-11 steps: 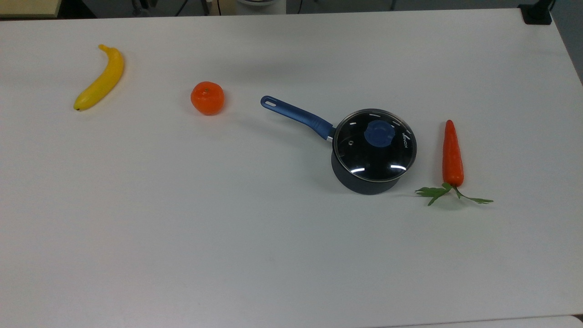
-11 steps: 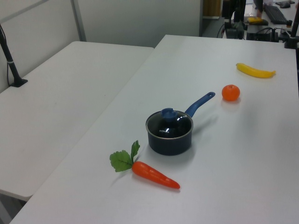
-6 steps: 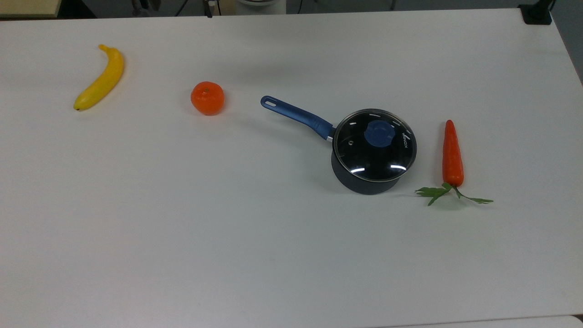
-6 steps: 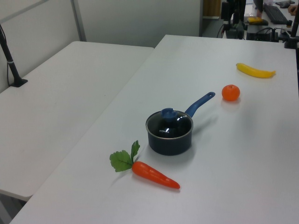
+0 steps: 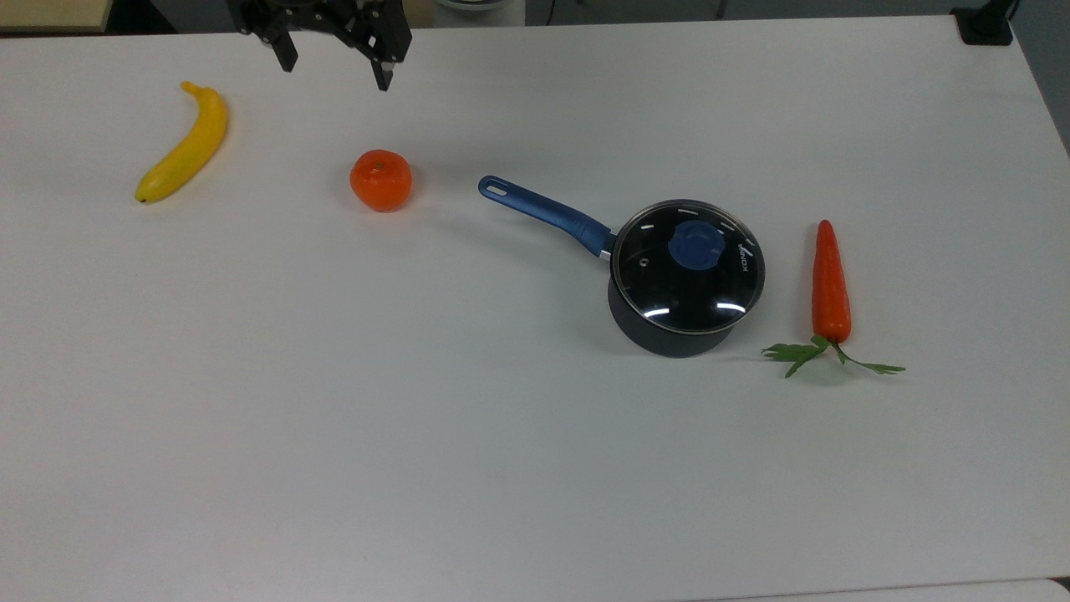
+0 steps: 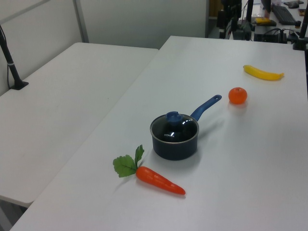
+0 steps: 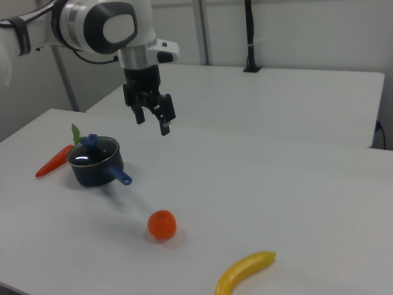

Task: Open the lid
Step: 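Move the gripper over the saucepan toward the blue lid knob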

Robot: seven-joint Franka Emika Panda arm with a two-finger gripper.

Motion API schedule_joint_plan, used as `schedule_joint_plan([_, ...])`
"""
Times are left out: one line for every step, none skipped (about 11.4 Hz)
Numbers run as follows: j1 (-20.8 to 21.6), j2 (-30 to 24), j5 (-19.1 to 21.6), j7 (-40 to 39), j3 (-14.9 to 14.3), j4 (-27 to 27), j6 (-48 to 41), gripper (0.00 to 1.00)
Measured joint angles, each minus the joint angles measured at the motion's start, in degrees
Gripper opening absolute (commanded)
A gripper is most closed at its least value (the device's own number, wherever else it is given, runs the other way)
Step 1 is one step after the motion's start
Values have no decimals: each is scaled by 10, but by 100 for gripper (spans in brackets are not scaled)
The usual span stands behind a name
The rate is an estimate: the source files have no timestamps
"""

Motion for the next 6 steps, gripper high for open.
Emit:
schedule_joint_plan([1,6,0,8,1,0,2,100])
schedule_joint_plan([1,9,0,11,1,0,2,100])
schedule_joint_plan([1,14,0,12,1,-2,2,100])
schedule_joint_plan([1,21,0,12,1,-2,2,100])
schedule_joint_plan([4,27,1,12,2,-2,7,100])
schedule_joint_plan([13,30,3,13,3,-2,19,100])
